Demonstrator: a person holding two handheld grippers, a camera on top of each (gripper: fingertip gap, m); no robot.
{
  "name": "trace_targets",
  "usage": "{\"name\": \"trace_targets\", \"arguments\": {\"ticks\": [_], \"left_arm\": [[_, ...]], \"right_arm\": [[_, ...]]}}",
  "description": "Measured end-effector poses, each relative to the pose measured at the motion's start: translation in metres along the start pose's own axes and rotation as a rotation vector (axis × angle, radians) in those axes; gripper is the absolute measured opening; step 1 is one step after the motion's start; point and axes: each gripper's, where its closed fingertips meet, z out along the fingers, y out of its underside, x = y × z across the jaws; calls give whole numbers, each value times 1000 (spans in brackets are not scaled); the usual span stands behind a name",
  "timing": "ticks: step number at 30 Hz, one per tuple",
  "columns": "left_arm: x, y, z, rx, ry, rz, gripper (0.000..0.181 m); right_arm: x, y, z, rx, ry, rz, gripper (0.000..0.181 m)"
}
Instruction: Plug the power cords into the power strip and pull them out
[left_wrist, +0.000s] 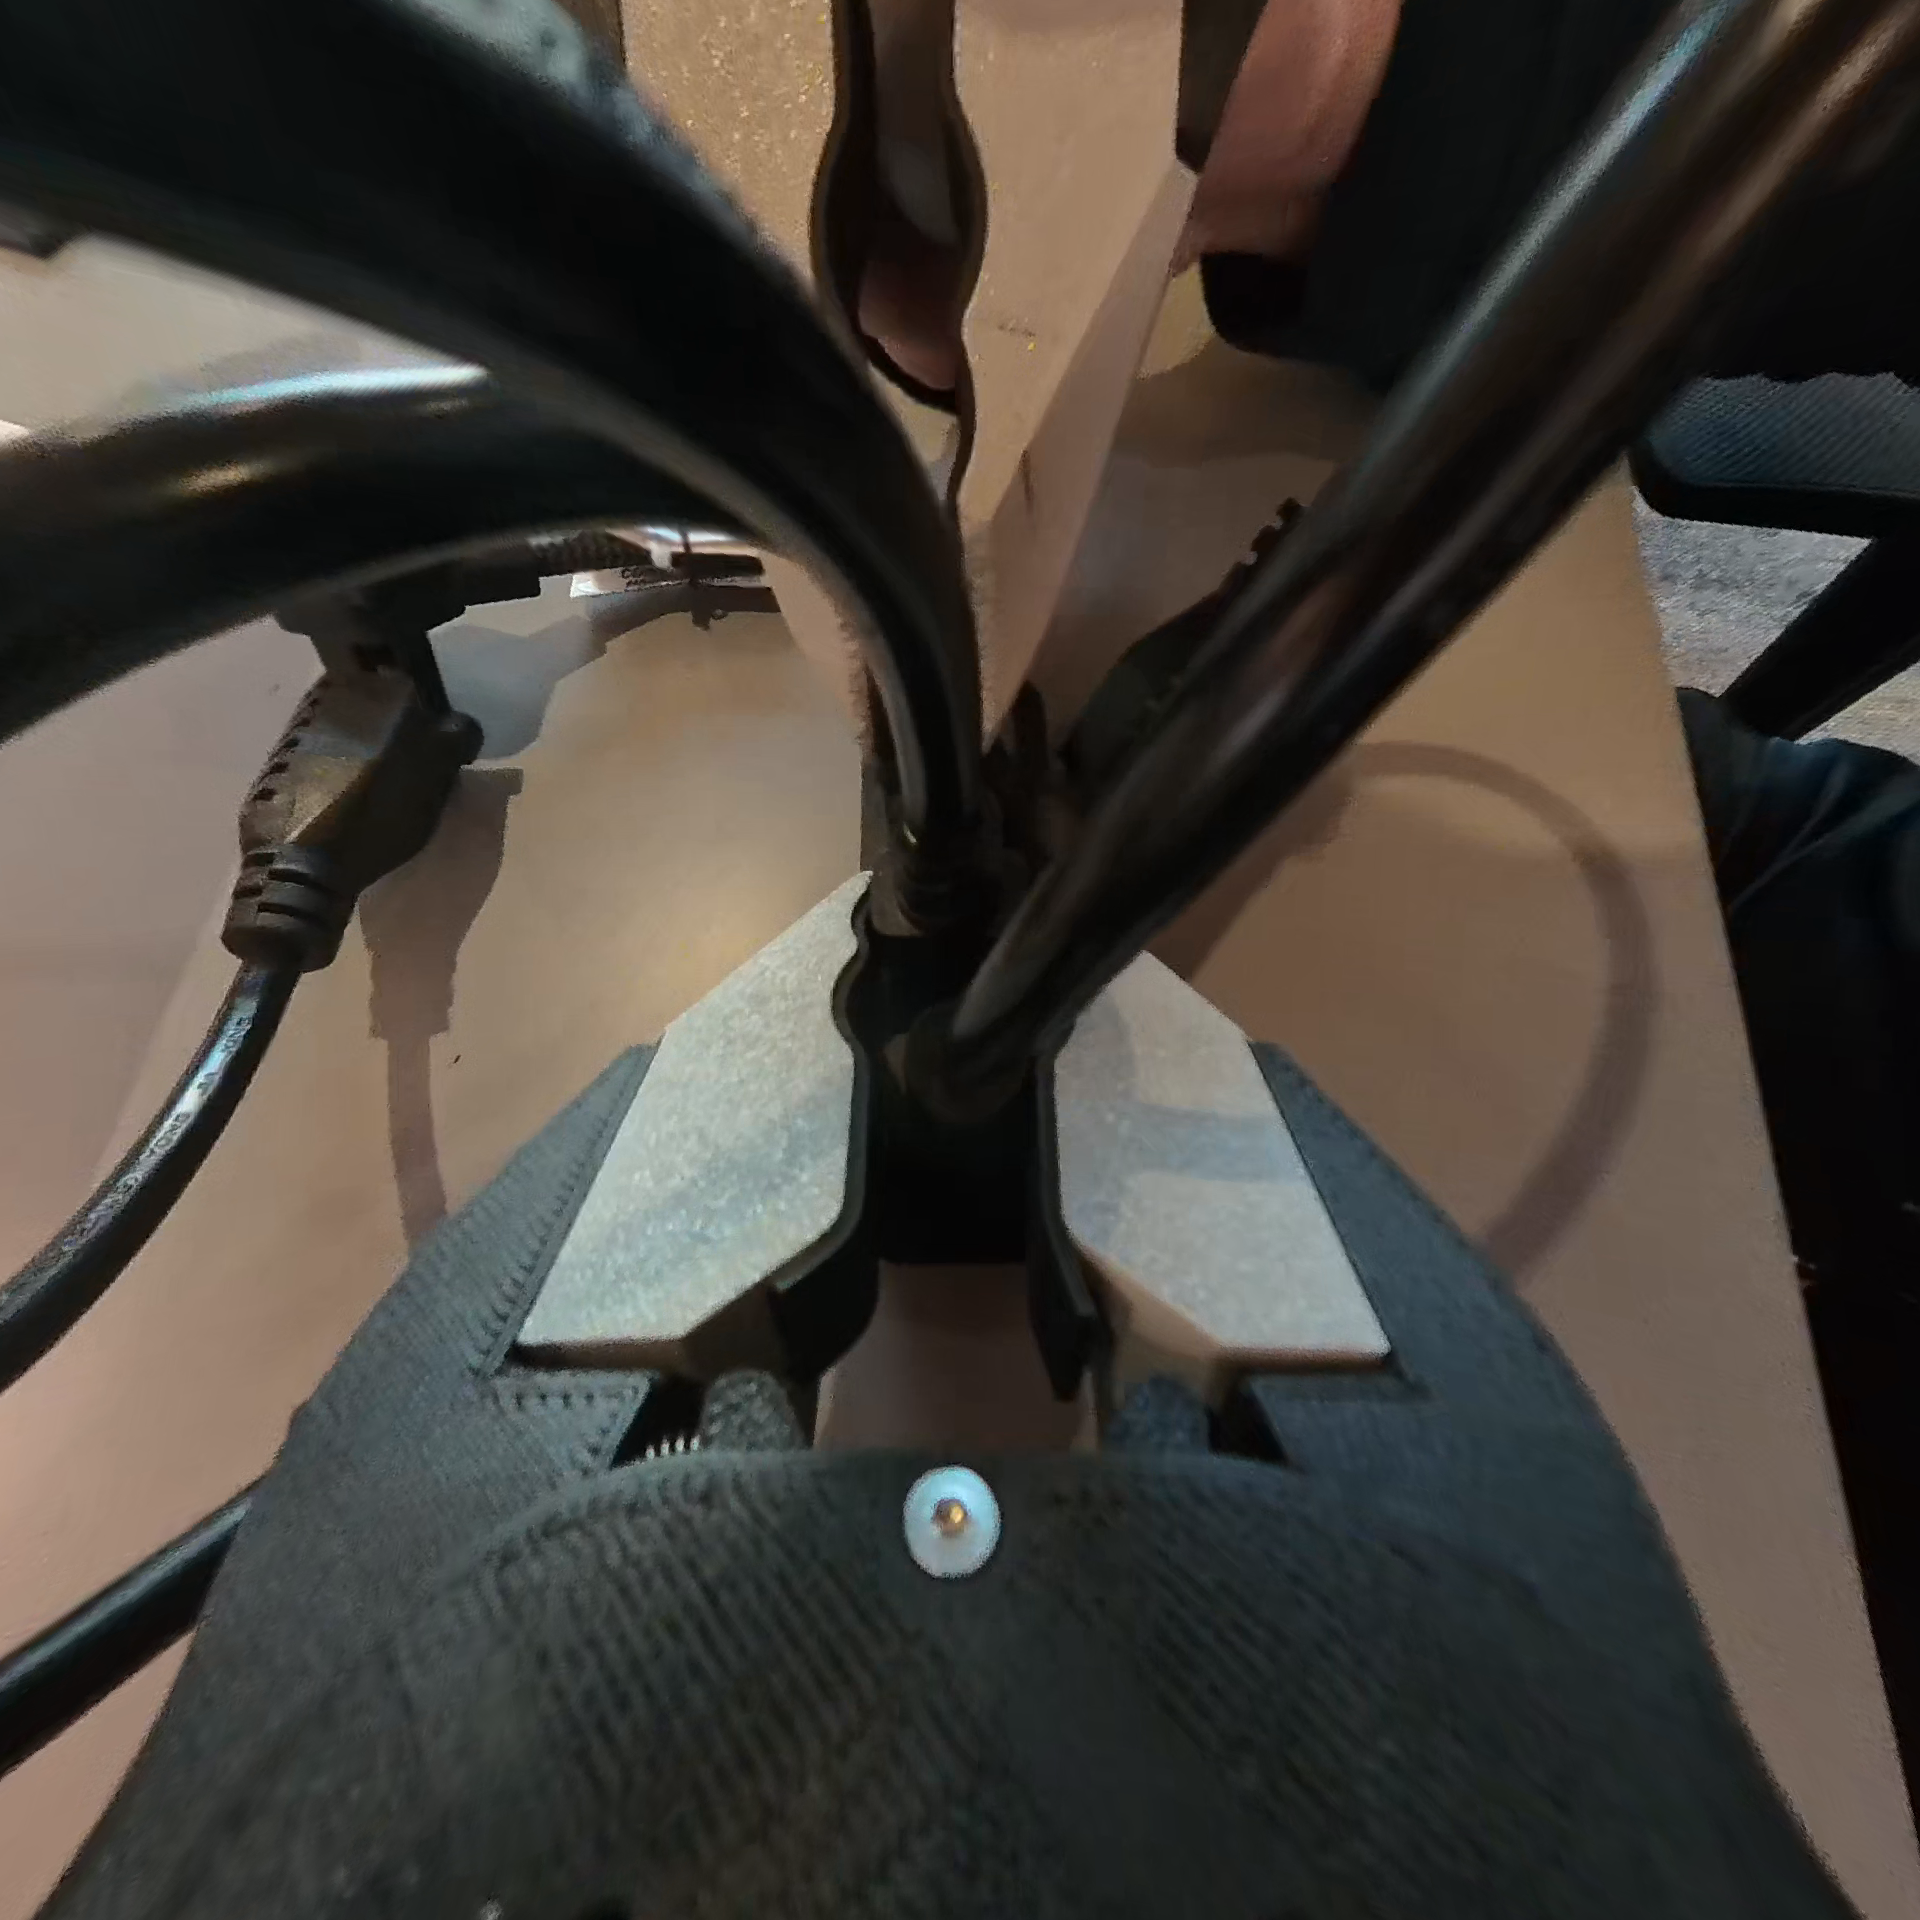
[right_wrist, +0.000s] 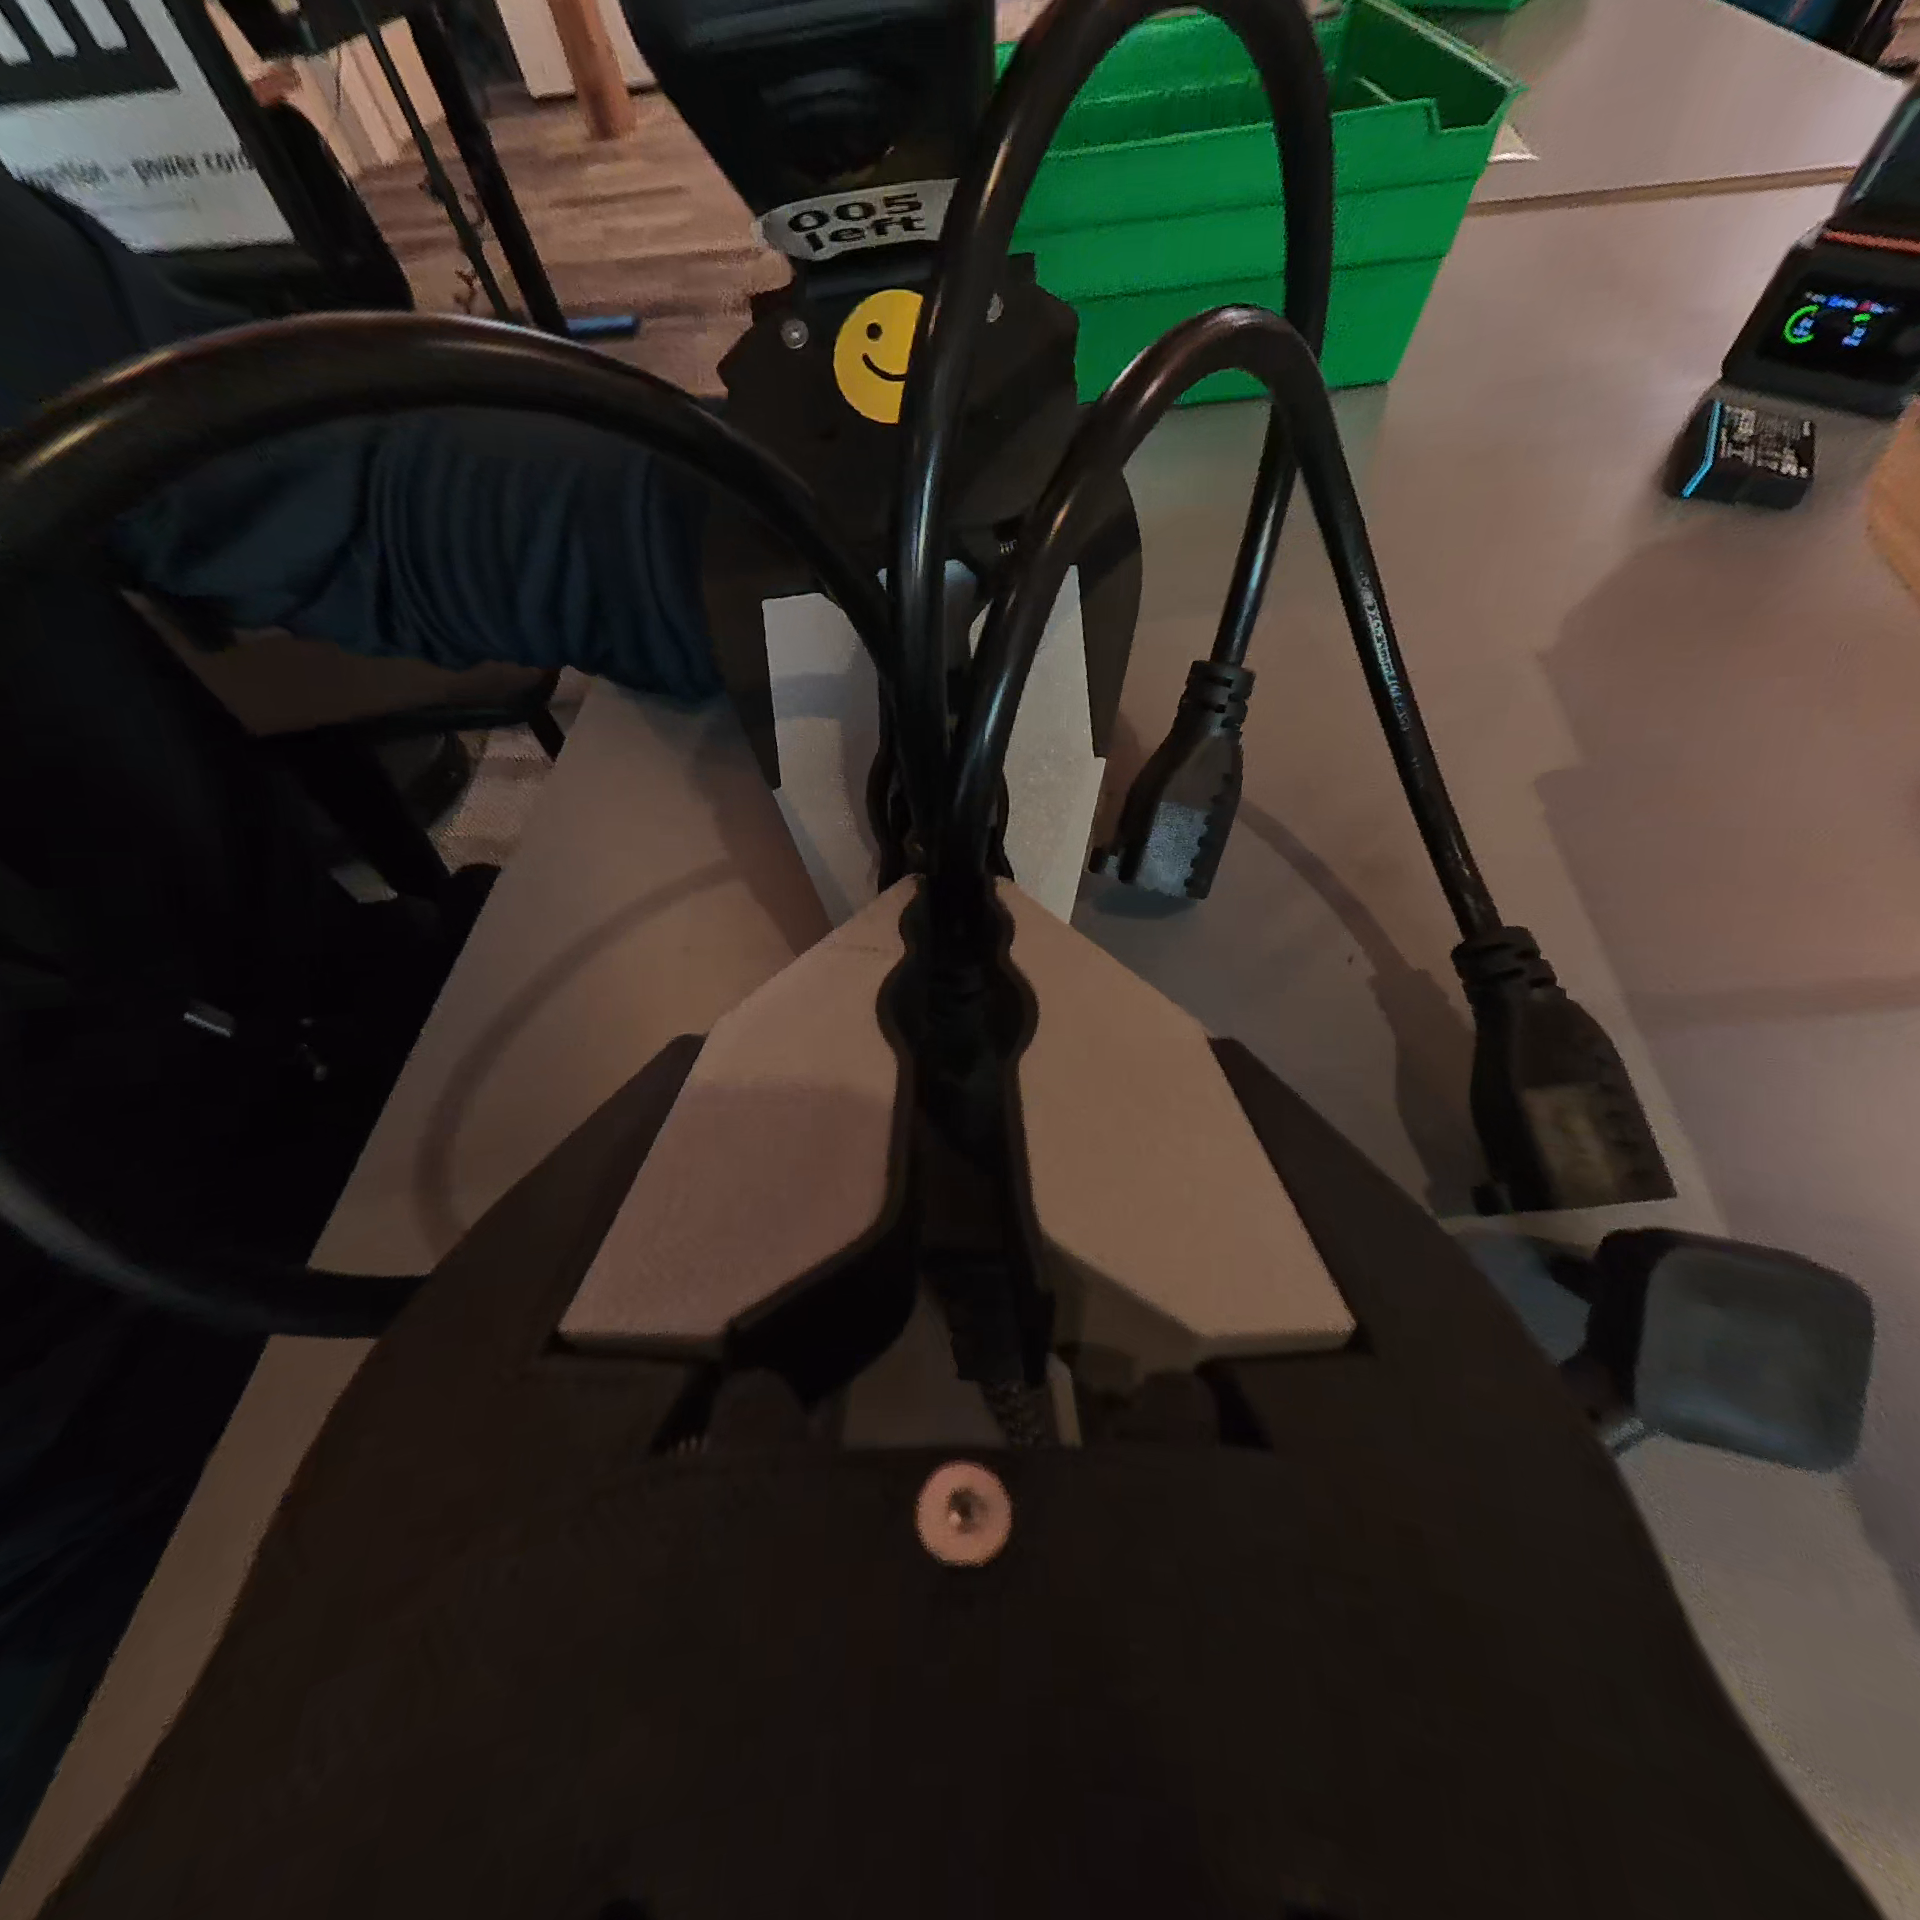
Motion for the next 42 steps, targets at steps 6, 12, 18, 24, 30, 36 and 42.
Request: {"name": "trace_targets", "arguments": {"ticks": [6,12,18,24,30,36,42], "left_arm": [[5,-3,3,14,32,2,25],[7,-3,3,19,37,18,25],[4,-3,4,34,34,21,25],[8,-6,7,53,44,28,25],[8,-7,8,52,37,34,25],[9,-5,6,50,41,34,26],[9,-6,6,54,44,29,25]], "right_arm": [[-3,1,-3,1,-29,29,6],[-8,3,-3,-25,-6,-51,6],[-6,3,-4,-21,2,-52,6],[-9,5,-9,-25,-22,-53,7],[-10,6,-13,-31,-17,-64,9],[0,18,-32,-68,-3,-1,7],[0,35,-25,-155,14,-34,0]]}}
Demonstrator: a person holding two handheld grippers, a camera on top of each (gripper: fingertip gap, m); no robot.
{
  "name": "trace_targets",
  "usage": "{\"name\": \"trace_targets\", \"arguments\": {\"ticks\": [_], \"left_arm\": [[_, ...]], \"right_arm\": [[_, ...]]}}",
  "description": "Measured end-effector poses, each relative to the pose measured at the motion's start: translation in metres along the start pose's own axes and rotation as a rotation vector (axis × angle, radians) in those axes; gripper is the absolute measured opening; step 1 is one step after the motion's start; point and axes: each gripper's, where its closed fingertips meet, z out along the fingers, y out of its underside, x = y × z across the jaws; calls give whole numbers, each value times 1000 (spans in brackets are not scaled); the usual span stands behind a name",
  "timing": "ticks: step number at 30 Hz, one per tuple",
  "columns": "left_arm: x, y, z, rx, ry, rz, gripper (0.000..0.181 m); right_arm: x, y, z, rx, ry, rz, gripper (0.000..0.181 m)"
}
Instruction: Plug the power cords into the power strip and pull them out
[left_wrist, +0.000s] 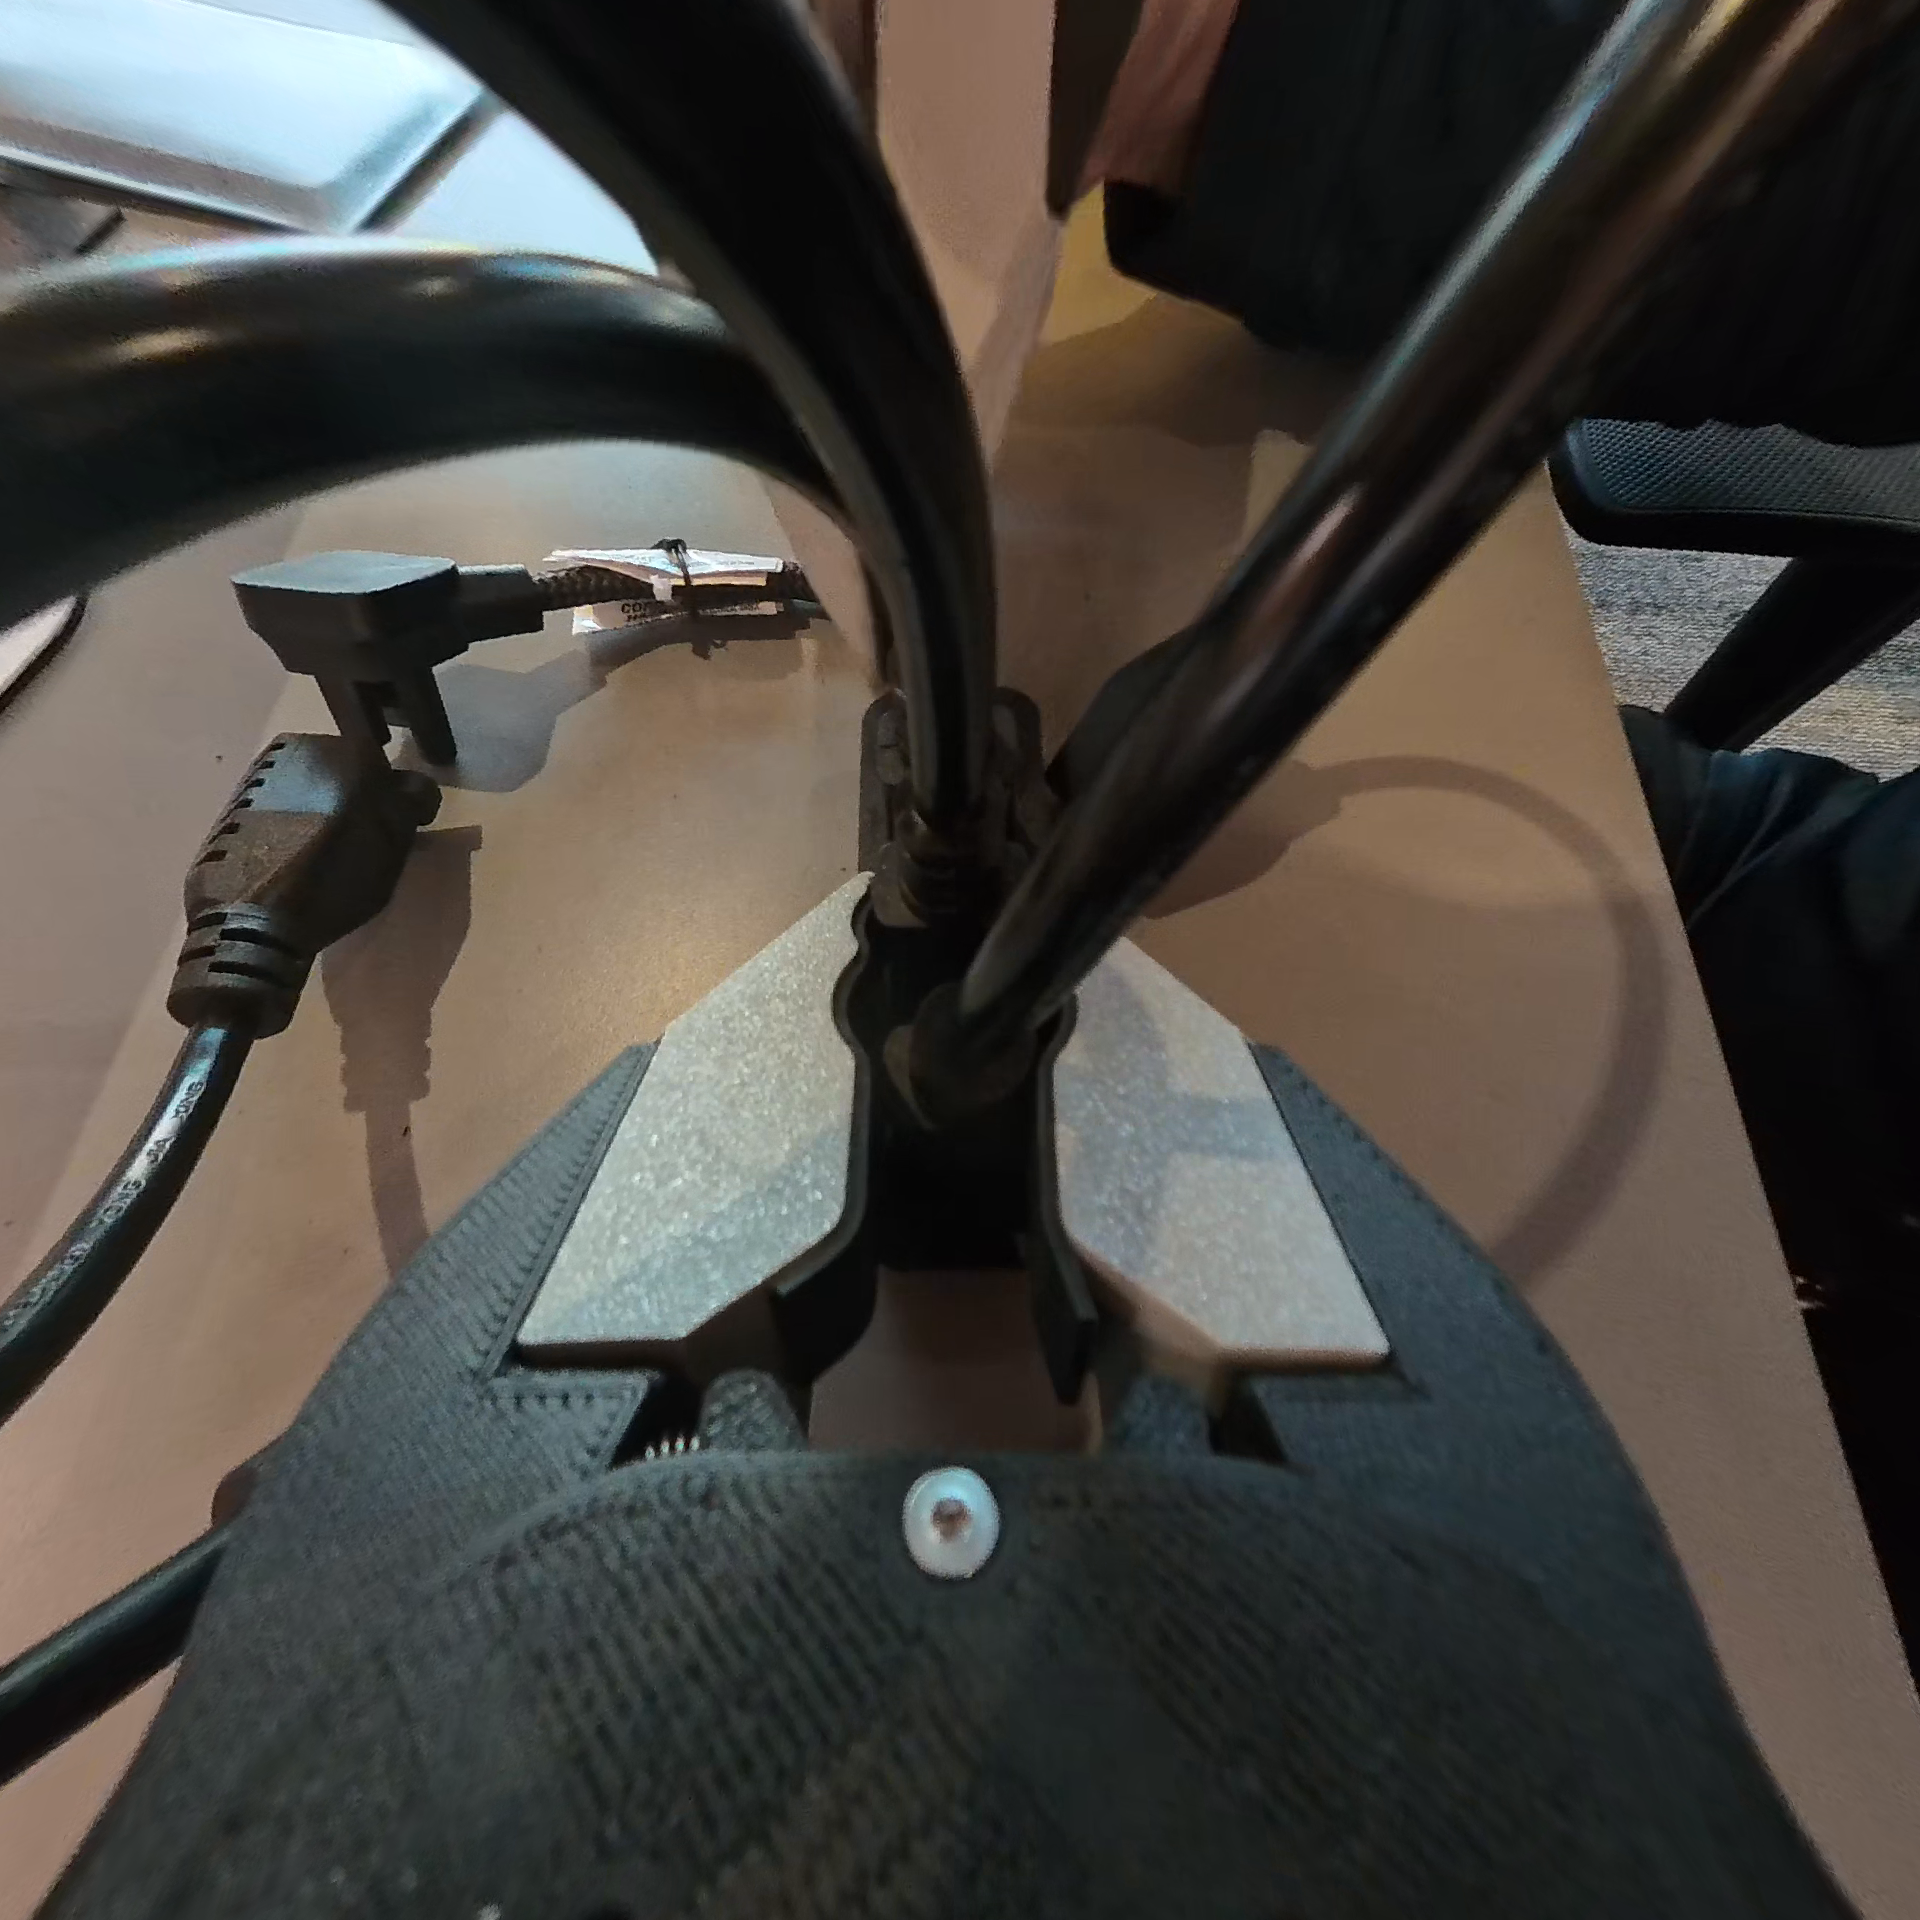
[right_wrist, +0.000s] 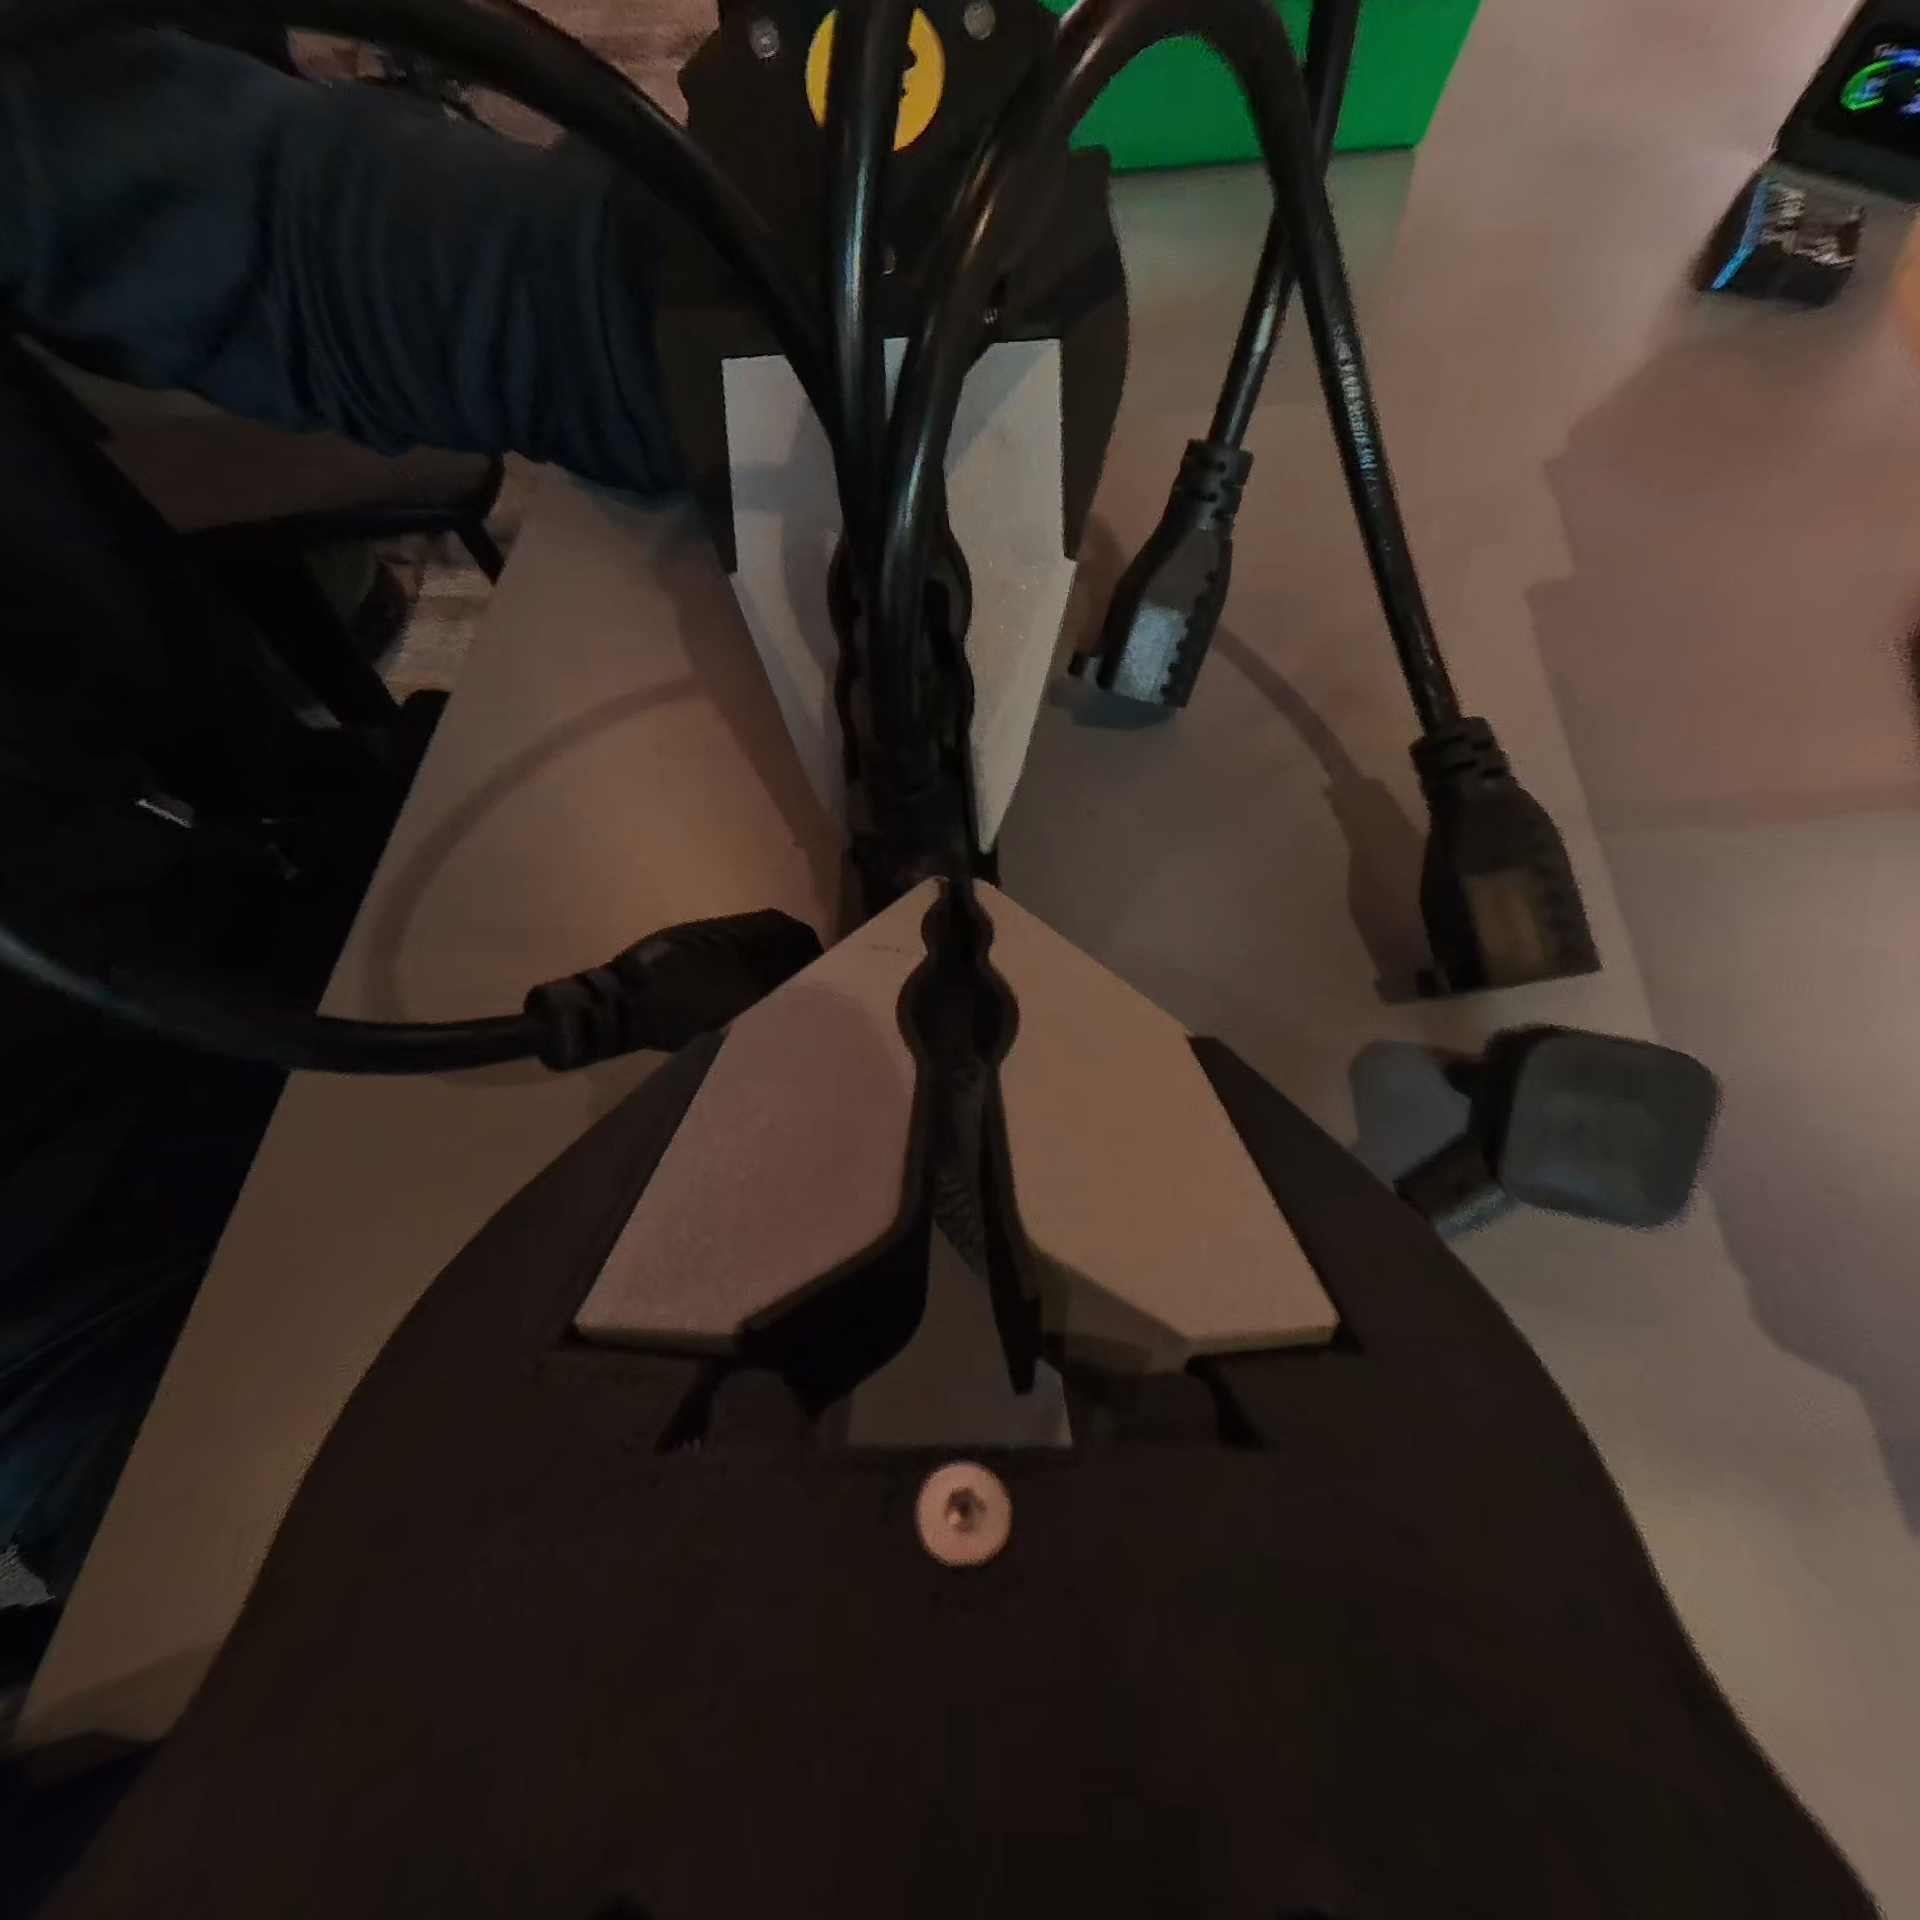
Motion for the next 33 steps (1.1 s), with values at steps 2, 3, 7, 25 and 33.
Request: {"name": "trace_targets", "arguments": {"ticks": [2,3,7,25,33], "left_arm": [[0,0,0,1,4,4,25],[0,1,-1,2,3,6,25],[0,0,0,1,0,5,25],[3,-1,-1,1,12,10,25],[4,-1,0,5,17,15,26]], "right_arm": [[-4,-4,10,16,-33,4,0],[-4,-4,11,15,-32,6,0],[8,-2,-1,-6,62,-40,0],[-7,-20,3,138,-102,65,0],[-2,-22,0,150,-66,46,0]]}}
